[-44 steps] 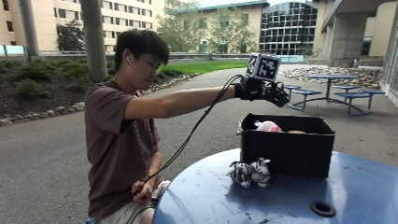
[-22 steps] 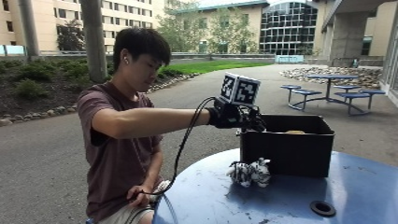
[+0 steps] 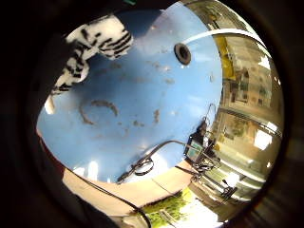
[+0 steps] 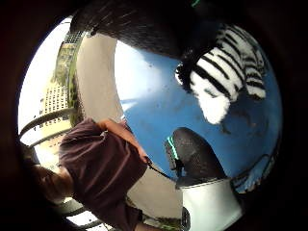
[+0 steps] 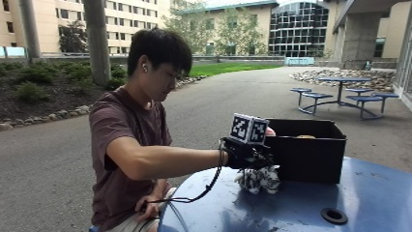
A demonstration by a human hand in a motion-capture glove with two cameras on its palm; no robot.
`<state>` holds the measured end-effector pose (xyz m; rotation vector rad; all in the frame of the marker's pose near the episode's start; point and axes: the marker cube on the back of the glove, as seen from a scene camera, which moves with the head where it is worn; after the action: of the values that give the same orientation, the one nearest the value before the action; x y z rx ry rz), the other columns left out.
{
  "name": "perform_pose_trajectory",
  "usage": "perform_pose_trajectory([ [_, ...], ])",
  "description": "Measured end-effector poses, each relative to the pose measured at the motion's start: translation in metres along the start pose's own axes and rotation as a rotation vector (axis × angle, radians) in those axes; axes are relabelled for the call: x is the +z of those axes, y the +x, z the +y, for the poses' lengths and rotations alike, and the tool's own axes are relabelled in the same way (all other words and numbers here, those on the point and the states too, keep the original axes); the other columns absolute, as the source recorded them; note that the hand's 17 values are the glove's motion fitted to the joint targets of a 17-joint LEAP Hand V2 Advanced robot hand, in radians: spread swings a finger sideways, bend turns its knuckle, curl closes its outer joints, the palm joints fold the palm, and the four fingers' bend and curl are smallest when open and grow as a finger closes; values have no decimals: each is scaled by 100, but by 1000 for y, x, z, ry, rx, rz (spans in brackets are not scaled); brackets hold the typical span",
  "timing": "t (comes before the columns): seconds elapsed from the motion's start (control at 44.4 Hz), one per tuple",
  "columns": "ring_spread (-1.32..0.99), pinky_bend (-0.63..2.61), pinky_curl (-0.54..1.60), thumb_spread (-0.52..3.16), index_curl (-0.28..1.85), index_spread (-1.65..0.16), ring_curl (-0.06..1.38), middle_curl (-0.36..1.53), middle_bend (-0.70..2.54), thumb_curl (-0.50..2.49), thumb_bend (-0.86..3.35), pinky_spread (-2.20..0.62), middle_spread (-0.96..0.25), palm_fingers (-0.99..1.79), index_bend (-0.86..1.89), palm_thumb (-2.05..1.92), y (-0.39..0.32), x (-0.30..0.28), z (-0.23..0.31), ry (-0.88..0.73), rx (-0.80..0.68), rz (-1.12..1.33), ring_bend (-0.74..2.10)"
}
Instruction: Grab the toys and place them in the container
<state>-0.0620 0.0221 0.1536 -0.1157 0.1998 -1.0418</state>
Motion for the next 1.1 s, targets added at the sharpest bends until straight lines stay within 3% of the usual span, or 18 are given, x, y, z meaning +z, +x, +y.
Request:
perform_pose_trajectory([
  [0.248, -6, 51, 30, 130, 41, -32, 33, 26, 18, 41, 0, 1, -17, -9, 30, 30, 10, 35, -34, -141, -73, 80, 13],
  [0.36, -3, 56, 32, 134, 44, -32, 25, 30, 25, 43, 8, 3, -19, -6, 38, 44, 23, 53, -59, -120, -55, 27, 1],
  [0.45, -3, 82, 36, 137, 43, -31, 21, 33, 33, 45, 13, -4, -19, 26, 35, 54, 35, 61, -78, -75, -35, -70, 11],
  [0.518, -7, 83, 35, 138, 43, -30, 22, 36, 42, 46, 17, -14, -18, 55, 38, 62, 39, 62, -87, -44, -18, -105, 20],
  [0.72, -20, 85, 36, 144, 50, -23, 28, 40, 47, 52, 31, -35, -21, 101, 50, 86, 42, 62, -109, 132, 75, -219, 34],
  [0.855, -29, 81, 38, 139, 59, -18, 37, 51, 74, 62, 37, -40, -23, 137, 62, 100, 38, 51, -118, 172, 157, -254, 52],
  [0.99, -33, 76, 39, 115, 67, -15, 45, 58, 95, 74, 34, -43, -22, 135, 73, 102, 47, 35, -90, 175, 243, -309, 70],
  [1.103, -35, 77, 41, 92, 72, -17, 50, 61, 109, 80, 21, -38, -23, 115, 71, 88, 58, 10, -56, 186, 341, -343, 78],
])
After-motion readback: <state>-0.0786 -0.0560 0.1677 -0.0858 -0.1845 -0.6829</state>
